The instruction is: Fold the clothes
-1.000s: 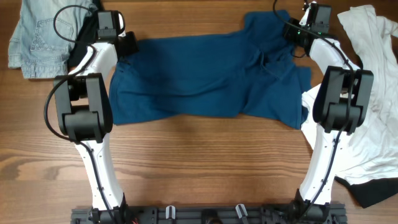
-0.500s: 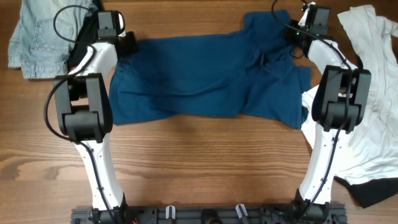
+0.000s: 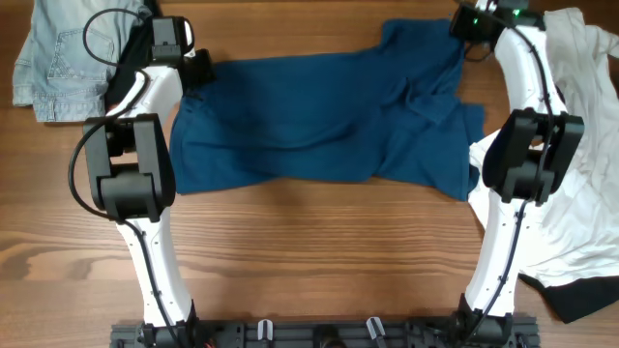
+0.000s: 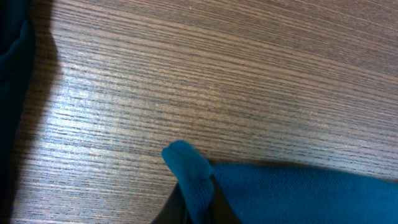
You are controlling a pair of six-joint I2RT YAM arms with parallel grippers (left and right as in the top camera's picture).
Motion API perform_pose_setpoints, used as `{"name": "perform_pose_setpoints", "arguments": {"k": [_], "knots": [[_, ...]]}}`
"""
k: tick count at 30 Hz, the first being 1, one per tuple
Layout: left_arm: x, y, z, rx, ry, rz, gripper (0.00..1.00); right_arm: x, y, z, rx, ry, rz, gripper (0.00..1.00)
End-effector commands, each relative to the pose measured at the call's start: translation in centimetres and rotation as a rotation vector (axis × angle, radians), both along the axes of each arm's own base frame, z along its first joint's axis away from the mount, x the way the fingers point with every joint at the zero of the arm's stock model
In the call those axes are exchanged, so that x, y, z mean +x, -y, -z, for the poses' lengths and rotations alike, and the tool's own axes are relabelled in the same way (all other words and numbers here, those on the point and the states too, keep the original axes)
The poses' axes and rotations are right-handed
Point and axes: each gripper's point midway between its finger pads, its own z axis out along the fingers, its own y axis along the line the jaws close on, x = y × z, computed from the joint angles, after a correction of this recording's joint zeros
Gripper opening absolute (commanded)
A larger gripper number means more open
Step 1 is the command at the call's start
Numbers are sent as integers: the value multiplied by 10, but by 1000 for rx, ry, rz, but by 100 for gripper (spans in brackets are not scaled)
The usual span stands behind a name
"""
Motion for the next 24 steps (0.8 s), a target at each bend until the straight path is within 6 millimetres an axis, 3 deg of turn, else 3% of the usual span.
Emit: {"name": "perform_pose_setpoints", "arguments": {"k": [1, 4, 8, 13, 14, 15, 18, 20, 24], "knots": [[-9, -3, 4, 8, -37, -12, 4, -8, -9, -47, -20, 18, -65, 4], [-7, -6, -12, 8, -10, -18, 4, -23, -23, -47, 40, -42, -113, 4], [-3, -8, -49, 9, 52, -22, 4, -38, -38, -47, 99, -87, -186, 4], [-1, -3, -76, -5, 98, -8, 4, -25, -36, -53, 73, -25, -194, 4], [-1, -1, -77, -15, 99, 0, 4, -22, -34, -55, 61, -10, -188, 9], [-2, 3, -77, -31, 96, 13, 4, -15, -34, -58, 32, 21, -190, 25], [-7, 9, -73, -63, 72, 35, 4, -4, -37, -63, -46, 66, -206, 57], [-10, 11, -70, -64, 55, 37, 4, 4, -39, -61, -116, 84, -195, 71], [-15, 16, -66, -65, 27, 45, 4, 16, -56, -44, -166, 99, -224, 79]]}}
